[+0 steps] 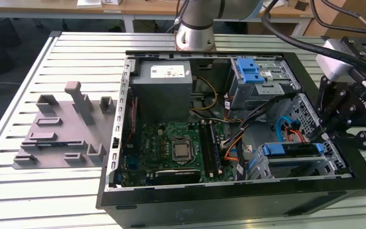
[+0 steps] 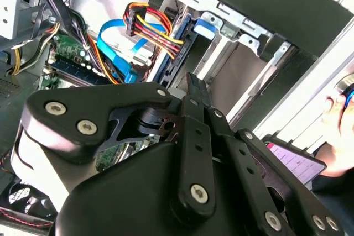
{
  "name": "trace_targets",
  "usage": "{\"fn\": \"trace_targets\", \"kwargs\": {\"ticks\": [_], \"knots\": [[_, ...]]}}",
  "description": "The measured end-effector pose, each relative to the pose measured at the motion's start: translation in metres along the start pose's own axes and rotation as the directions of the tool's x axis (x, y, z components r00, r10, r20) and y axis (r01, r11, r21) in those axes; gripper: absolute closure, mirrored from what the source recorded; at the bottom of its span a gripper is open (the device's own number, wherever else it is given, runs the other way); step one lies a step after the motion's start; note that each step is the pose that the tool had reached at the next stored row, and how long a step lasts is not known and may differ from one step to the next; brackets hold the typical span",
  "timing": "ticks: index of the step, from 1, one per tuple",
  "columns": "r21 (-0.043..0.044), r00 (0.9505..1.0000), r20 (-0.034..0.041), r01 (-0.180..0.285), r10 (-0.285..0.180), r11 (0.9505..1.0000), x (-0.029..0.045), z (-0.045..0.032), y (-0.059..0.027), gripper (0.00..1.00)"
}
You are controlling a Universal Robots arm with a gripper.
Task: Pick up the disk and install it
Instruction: 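Insert the second disk wire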
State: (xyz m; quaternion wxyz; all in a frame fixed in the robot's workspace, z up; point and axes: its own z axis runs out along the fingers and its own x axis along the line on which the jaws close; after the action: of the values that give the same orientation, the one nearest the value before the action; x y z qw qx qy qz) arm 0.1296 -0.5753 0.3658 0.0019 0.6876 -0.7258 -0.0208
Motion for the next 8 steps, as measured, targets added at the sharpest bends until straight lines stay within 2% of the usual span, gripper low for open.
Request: {"fn": "trace_targets", "kwargs": {"ticks": [8], "knots": [[-0.0002, 1.0000, 0.0030, 0.000, 0.000, 1.0000, 0.0000, 0.0004, 0.0134, 0.89]]}}
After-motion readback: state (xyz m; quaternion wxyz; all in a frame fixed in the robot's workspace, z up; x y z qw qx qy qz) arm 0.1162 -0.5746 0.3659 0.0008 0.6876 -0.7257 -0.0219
